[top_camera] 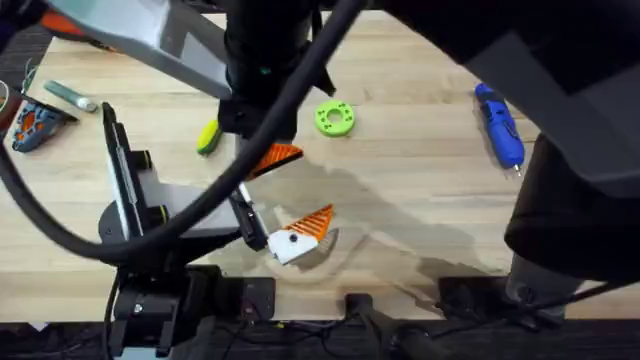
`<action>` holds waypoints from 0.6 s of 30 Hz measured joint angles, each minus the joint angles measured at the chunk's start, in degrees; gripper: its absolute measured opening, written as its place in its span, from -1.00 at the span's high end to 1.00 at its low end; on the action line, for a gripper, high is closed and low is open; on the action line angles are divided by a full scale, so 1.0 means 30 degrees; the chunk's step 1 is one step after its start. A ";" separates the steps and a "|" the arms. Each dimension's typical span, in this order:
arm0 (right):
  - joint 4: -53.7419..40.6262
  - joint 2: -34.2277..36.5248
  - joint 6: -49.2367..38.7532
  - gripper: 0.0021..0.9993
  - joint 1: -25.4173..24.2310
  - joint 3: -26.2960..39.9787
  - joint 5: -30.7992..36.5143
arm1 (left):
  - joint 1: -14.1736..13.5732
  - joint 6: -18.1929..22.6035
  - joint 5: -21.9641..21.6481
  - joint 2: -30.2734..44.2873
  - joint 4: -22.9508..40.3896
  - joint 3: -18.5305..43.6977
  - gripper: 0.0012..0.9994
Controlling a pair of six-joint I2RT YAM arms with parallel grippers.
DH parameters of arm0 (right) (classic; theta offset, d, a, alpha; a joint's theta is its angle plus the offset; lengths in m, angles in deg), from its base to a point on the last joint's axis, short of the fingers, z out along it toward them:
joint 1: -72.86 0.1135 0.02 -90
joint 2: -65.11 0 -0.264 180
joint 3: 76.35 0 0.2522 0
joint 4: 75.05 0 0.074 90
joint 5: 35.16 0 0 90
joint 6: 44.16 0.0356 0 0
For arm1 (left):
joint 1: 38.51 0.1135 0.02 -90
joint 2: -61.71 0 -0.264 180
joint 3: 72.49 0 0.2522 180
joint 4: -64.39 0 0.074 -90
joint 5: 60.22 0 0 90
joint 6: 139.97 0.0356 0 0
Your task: Pick up the gripper from the table and insert it into the empty holder that is missing its gripper. Then pick up a screw, insert it into the mounting hole, and use the screwdriver to tighten it. Finally, clean up the table by picking up the vegetable and placing it into the bucket.
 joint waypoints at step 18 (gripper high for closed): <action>-0.0106 -0.0004 -0.0130 1.00 0.0177 0.0007 0.0000 | 0.0000 0.0001 0.0000 0.0001 -0.0002 0.0000 -0.97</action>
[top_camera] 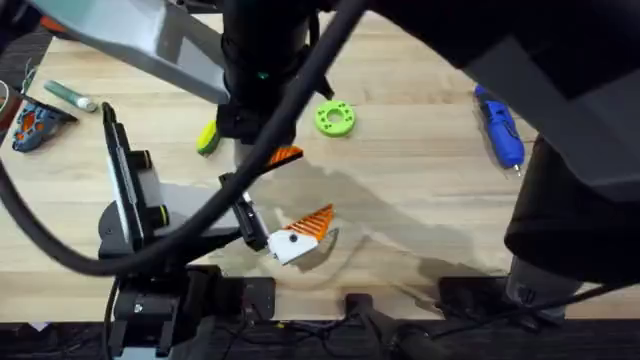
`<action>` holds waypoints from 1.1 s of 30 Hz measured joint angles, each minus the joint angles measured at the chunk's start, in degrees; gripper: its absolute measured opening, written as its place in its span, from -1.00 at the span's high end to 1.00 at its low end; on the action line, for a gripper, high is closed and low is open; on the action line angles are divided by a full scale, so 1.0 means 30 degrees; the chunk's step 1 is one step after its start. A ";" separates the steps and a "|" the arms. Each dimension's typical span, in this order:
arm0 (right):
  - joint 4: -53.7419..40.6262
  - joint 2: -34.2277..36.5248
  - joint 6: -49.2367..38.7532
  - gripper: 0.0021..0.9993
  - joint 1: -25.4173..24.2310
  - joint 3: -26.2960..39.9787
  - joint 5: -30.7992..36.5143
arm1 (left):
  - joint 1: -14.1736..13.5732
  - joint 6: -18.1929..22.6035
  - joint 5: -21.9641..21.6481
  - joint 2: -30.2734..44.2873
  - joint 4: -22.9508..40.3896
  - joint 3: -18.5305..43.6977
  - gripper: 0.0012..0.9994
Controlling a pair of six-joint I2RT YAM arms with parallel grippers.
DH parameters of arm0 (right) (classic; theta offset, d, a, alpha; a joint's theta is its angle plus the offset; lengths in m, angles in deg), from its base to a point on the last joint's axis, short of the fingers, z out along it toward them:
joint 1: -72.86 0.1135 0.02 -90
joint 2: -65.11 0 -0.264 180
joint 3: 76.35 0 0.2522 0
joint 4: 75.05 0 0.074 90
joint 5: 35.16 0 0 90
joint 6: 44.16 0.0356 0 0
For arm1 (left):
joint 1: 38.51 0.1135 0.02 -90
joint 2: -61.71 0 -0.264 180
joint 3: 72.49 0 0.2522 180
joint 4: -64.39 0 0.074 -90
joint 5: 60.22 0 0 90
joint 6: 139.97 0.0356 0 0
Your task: Pick up the gripper from the table and insert it into the empty holder that is missing its gripper. Then pick up a screw, insert it into the mounting hole, and use the screwdriver to tighten it. Finally, clean up the table by picking up the vegetable and placing it into the bucket.
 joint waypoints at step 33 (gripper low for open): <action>0.0062 0.0479 -0.0183 1.00 0.0078 0.0022 0.0607 | 0.0007 -0.0029 -0.0007 0.0000 0.0002 0.0000 -0.97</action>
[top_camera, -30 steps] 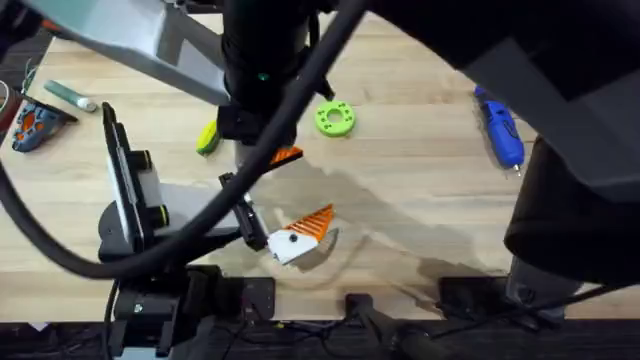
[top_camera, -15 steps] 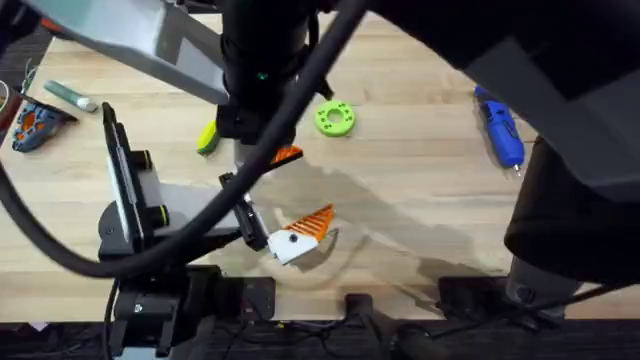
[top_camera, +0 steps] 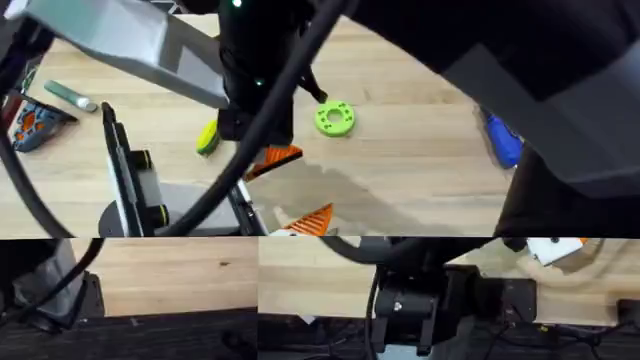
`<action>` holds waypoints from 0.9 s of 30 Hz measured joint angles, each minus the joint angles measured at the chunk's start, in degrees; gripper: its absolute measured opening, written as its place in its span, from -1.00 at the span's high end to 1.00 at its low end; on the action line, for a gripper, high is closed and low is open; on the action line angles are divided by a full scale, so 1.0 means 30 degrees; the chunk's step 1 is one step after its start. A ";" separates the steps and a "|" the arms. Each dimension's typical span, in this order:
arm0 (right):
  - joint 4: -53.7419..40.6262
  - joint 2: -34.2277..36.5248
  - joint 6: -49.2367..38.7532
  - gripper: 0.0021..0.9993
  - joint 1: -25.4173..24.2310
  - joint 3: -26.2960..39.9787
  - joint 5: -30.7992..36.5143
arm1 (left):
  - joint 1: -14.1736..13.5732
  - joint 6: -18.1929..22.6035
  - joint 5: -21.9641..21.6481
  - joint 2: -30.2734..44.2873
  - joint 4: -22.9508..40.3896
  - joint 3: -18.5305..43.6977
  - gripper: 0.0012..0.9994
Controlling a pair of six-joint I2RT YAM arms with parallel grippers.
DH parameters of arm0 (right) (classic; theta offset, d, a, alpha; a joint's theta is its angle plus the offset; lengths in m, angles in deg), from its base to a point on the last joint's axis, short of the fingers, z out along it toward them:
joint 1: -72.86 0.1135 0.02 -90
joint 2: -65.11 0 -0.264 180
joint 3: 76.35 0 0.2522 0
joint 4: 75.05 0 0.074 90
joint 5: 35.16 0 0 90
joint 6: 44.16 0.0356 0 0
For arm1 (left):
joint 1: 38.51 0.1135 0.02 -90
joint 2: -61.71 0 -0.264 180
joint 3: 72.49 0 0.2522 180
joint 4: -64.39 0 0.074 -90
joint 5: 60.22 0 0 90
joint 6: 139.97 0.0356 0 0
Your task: Pick up the gripper from the table and insert it into the empty holder that is missing its gripper. Then pick up a screw, insert it into the mounting hole, and use the screwdriver to tighten it. Finally, clean up the table by picking up the vegetable and placing it into the bucket.
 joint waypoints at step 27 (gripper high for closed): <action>-0.0060 0.0000 -0.0131 1.00 0.0153 0.0006 -0.0039 | 0.0000 0.0025 0.0007 0.0000 0.0000 0.0000 -0.97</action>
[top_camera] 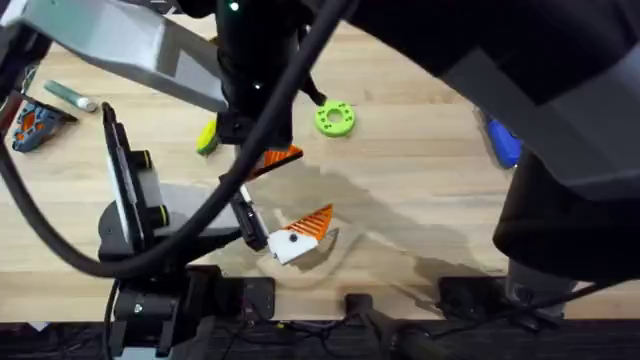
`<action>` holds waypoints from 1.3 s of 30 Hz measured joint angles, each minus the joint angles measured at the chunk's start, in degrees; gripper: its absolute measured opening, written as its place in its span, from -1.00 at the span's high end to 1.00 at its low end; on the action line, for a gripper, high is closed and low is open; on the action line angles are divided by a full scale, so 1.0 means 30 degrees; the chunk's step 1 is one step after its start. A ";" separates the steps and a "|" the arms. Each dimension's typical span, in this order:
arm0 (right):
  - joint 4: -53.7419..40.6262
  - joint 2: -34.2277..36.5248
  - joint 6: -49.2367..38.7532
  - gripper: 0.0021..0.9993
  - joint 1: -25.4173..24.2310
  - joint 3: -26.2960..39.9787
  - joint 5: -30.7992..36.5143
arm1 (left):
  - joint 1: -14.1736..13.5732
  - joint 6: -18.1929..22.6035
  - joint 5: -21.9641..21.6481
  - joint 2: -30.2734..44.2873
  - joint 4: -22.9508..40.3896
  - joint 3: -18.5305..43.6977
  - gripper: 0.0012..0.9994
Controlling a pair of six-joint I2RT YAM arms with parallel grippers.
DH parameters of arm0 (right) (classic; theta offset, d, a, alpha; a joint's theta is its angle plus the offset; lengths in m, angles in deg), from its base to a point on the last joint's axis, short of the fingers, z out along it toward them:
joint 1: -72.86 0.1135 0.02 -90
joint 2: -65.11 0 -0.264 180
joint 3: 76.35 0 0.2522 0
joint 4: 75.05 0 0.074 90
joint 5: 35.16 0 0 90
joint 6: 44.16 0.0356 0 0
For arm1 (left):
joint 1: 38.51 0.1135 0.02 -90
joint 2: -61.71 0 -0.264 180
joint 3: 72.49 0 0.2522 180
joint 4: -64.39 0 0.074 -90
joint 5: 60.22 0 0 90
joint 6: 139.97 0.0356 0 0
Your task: Pick up the gripper from the table and insert it into the empty holder that is missing its gripper. Then pick up a screw, insert it into the mounting hole, and use the screwdriver to tighten it. Finally, clean up the table by picking up the vegetable and placing it into the bucket.
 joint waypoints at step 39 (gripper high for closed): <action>0.0074 0.0211 -0.0015 1.00 0.0095 -0.0006 0.0067 | 0.0000 0.0001 0.0000 0.0000 0.0000 0.0000 -0.97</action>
